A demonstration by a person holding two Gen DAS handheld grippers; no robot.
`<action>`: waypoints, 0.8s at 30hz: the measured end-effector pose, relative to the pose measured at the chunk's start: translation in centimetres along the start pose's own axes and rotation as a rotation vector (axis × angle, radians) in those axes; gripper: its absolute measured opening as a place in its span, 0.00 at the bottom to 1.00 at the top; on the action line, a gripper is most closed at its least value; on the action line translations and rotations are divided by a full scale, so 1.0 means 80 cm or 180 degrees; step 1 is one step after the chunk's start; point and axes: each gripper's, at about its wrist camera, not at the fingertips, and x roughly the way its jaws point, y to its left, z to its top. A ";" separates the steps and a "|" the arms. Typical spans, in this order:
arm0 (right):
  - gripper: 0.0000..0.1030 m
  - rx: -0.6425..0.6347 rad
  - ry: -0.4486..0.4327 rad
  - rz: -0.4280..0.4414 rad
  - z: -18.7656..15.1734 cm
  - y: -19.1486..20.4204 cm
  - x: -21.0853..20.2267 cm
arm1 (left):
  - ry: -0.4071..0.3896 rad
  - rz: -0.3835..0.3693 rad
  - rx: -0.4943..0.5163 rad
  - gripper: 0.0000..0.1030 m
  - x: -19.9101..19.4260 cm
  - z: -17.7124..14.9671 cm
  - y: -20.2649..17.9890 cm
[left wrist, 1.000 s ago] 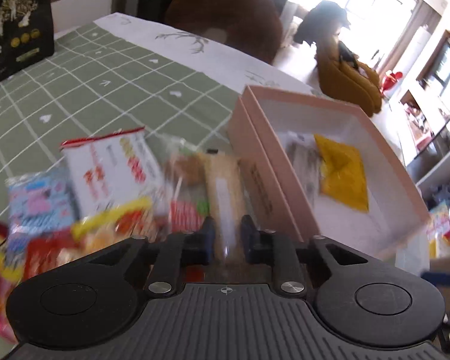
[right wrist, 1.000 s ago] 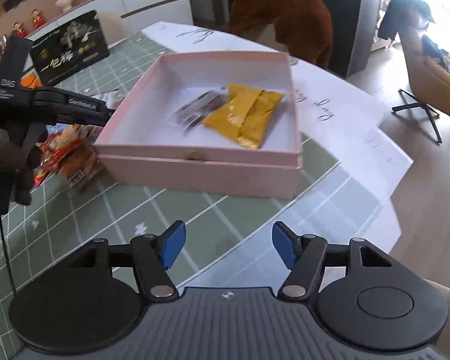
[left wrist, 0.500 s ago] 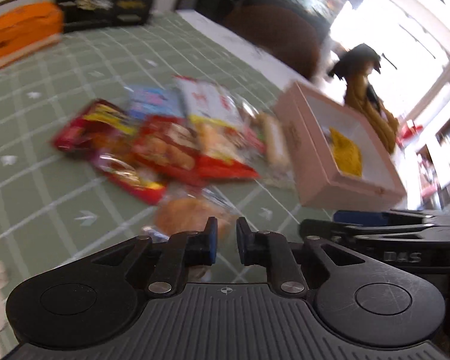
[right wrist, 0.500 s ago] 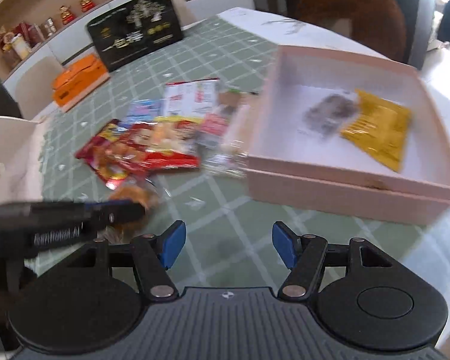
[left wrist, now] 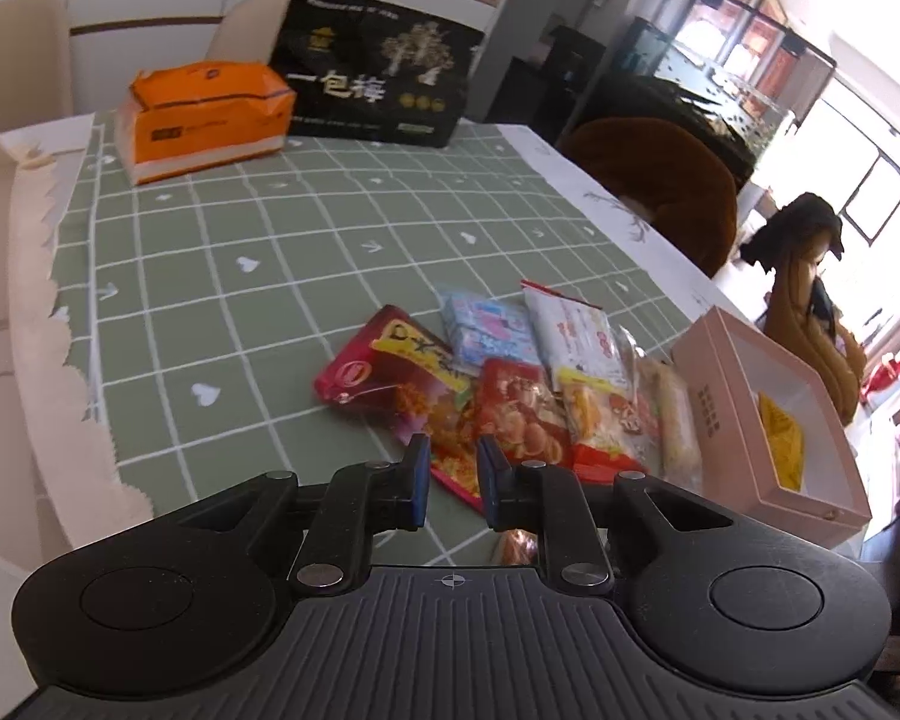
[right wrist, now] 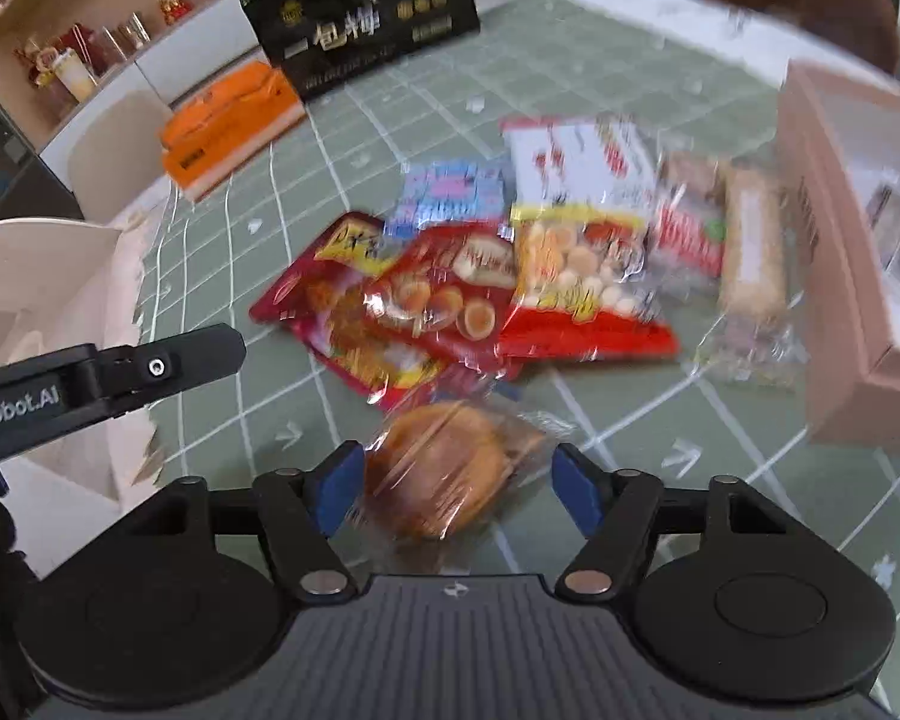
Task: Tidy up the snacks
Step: 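Grasp the round wrapped cake with the left tool while the right tool grasps the red-white candy bag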
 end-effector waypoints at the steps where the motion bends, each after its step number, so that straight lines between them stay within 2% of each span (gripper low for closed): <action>1: 0.45 -0.0066 -0.0006 0.0007 -0.002 -0.001 -0.006 | 0.0008 -0.0020 0.0051 0.20 0.003 0.001 -0.006; 3: 0.41 -0.0171 -0.0014 0.0020 -0.006 -0.008 -0.021 | 0.0017 -0.0101 0.0160 0.20 0.013 0.007 -0.023; 8: 0.38 -0.0360 -0.0032 -0.0390 -0.031 -0.047 -0.056 | -0.0014 -0.0282 0.0501 0.20 0.055 0.035 -0.076; 12: 0.38 -0.0182 -0.0046 -0.0429 -0.047 -0.087 -0.080 | 0.0230 -0.0209 0.0807 0.22 0.125 0.060 -0.112; 15: 0.41 -0.0049 -0.0084 -0.0465 -0.055 -0.109 -0.097 | 0.0425 -0.0163 0.1102 0.22 0.162 0.060 -0.126; 19: 0.44 0.0100 -0.0092 -0.0574 -0.073 -0.133 -0.112 | 0.0663 -0.0370 0.1269 0.21 0.150 0.027 -0.130; 22: 0.45 0.0174 -0.0083 -0.0523 -0.083 -0.144 -0.119 | 0.0845 -0.0648 0.1122 0.21 0.125 -0.006 -0.120; 24: 0.47 0.0136 -0.0093 -0.0500 -0.084 -0.141 -0.120 | 0.0851 -0.0767 0.0985 0.21 0.102 -0.020 -0.112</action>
